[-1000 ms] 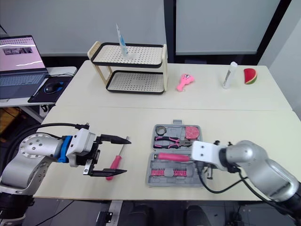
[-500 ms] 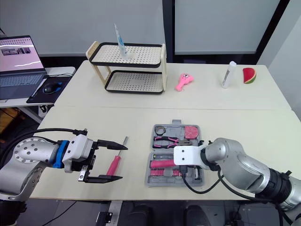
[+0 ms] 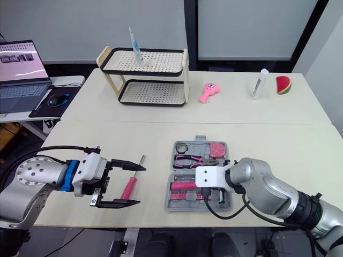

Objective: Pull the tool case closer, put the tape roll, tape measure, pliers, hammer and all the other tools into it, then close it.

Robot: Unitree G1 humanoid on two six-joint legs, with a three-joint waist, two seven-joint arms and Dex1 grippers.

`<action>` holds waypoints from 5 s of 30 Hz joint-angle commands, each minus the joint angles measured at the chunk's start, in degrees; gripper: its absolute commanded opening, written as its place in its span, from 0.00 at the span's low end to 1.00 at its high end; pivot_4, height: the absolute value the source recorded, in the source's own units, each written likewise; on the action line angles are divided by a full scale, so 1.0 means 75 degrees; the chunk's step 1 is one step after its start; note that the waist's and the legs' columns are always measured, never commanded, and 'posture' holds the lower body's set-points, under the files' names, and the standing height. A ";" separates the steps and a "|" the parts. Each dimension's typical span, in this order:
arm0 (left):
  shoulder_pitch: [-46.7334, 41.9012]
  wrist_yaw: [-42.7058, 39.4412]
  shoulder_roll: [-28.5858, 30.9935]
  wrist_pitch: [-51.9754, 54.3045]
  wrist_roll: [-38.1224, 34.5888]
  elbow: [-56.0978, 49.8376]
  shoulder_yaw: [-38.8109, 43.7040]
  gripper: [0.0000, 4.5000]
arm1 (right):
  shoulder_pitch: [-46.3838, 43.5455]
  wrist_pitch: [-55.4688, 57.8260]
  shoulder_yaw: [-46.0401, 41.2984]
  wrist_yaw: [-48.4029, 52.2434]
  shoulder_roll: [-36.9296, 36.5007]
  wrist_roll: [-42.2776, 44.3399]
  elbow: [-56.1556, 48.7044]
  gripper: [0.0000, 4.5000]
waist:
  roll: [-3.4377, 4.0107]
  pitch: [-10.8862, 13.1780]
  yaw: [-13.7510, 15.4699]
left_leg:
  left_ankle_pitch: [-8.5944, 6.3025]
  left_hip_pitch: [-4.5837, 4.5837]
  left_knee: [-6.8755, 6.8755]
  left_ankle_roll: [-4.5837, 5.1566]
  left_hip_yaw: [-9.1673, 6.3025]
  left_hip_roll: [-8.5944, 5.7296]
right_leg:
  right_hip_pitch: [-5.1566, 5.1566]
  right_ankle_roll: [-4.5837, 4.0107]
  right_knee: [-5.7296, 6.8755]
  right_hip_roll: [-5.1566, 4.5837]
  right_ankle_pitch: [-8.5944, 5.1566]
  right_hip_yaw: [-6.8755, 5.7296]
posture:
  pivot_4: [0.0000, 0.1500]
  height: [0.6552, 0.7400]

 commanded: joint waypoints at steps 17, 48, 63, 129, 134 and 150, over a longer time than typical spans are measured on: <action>0.0252 0.0013 0.0170 -0.0149 -0.0030 -0.0172 0.0282 1.00 | 0.0354 -0.0581 0.0133 -0.0038 0.0348 -0.0484 0.0388 0.05 | 0.0000 0.0000 -0.0001 | 0.0000 0.0000 0.0000 0.0000 0.0001 0.0001 | -0.0003 0.0000 0.0006 0.0001 0.0000 -0.0002 | 1.00 1.00; 0.0001 0.0015 -0.0112 -0.0446 0.0182 0.0100 -0.0060 1.00 | 0.1264 -0.2981 -0.2539 0.0420 0.0791 0.0982 0.0501 0.32 | -0.0004 -0.0002 0.0014 | 0.0000 0.0001 0.0001 0.0000 -0.0004 0.0002 | 0.0003 0.0000 0.0008 0.0004 0.0000 -0.0003 | 1.00 1.00; -0.0123 0.0015 -0.0203 -0.0455 0.0252 0.0134 -0.0124 1.00 | 0.2368 -0.6535 -0.3093 0.0504 0.1905 0.1598 0.3577 0.00 | -0.0008 -0.0004 0.0000 | 0.0001 0.0003 0.0006 -0.0002 0.0003 0.0003 | 0.0005 0.0000 0.0014 0.0008 0.0000 -0.0003 | 1.00 1.00; 0.2308 0.2274 -0.0085 0.0663 0.0466 0.2143 0.3136 1.00 | 0.2481 -0.4668 -0.6251 0.1266 -0.0145 0.4290 0.1781 0.99 | -0.0014 -0.0002 -0.0060 | -0.0004 0.0022 -0.0005 -0.0004 0.0000 0.0034 | 0.0002 0.0000 0.0039 -0.0007 0.0000 0.0012 | 1.00 1.00; 0.3685 0.2636 -0.0574 0.1141 0.0262 0.0903 0.3682 1.00 | 0.1587 -0.3824 -0.5239 0.1232 0.0544 0.4808 0.0721 0.99 | -0.0021 -0.0001 0.0015 | -0.0009 0.0019 -0.0007 -0.0012 -0.0046 0.0032 | 0.0005 0.0000 0.0042 -0.0008 -0.0001 0.0000 | 1.00 1.00; 0.4182 0.4300 -0.1642 0.2637 -0.0103 -0.1390 0.3315 1.00 | 0.1082 -0.3930 -0.4769 0.1214 0.0733 0.4389 0.1060 0.99 | -0.0042 -0.0014 0.0089 | -0.0009 0.0023 -0.0002 -0.0014 -0.0052 0.0018 | 0.0033 -0.0002 0.0008 -0.0015 -0.0001 0.0001 | 1.00 1.00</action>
